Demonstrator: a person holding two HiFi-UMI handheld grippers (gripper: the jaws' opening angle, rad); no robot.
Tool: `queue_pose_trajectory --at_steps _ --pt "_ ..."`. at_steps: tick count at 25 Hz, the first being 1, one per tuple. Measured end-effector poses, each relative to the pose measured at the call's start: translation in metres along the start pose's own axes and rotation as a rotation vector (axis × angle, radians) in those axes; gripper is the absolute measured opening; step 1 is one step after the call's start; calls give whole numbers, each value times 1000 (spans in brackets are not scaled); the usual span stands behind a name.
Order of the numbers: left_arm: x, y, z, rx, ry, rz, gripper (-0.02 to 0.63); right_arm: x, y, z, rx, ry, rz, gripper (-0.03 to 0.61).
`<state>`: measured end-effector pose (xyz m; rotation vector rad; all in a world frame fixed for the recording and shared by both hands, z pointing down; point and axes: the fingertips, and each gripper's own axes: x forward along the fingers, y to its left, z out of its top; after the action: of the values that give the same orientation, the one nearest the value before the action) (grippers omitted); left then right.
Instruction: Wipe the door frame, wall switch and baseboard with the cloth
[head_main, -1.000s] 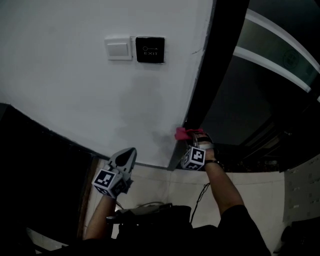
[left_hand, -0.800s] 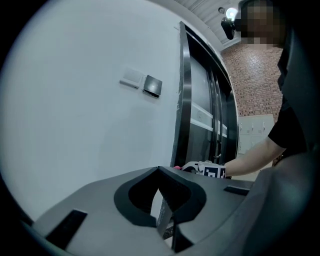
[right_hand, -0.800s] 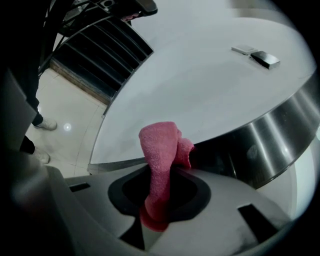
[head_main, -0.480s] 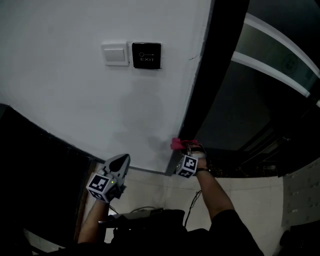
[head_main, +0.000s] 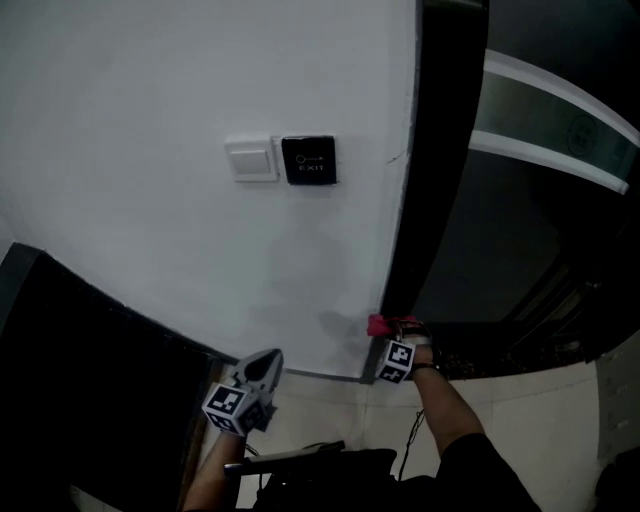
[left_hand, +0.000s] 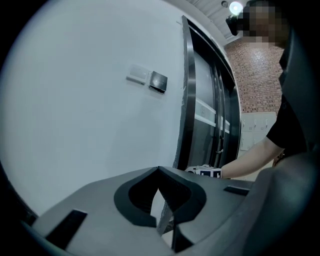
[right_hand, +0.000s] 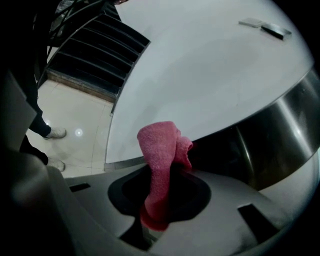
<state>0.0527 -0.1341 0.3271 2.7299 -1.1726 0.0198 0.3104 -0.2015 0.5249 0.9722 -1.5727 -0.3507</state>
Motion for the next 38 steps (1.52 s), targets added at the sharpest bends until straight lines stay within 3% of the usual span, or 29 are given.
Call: queue_pose_trajectory --at_steps 4,7,11,17,21,27,31,35,38 --pt "1 -1 2 -14 -13 -15 -14 -19 -6 4 68 -41 -4 86" --pt "5 1 8 -22 -24 -33 -14 -44 -30 7 101 -123 -97 86" --pt "14 -14 18 -27 -61 -103 -14 -116 -95 15 185 -311 -248 86" --pt "21 -30 46 5 -117 -198 -14 -226 -186 27 64 -419 -499 86" --pt "20 -45 58 14 -141 -225 -14 -295 -242 32 82 -521 -633 86" --pt "30 -58 72 89 -166 -97 -14 -333 -305 27 183 -865 -697 86" --pt "54 -86 70 121 -200 17 -14 -330 -344 7 184 -1016 -652 86" --pt "67 -122 64 67 -242 168 -14 -337 -369 18 48 -1209 -564 86" --pt "61 -156 62 43 -271 253 -14 -340 -379 30 -66 -1288 -516 86"
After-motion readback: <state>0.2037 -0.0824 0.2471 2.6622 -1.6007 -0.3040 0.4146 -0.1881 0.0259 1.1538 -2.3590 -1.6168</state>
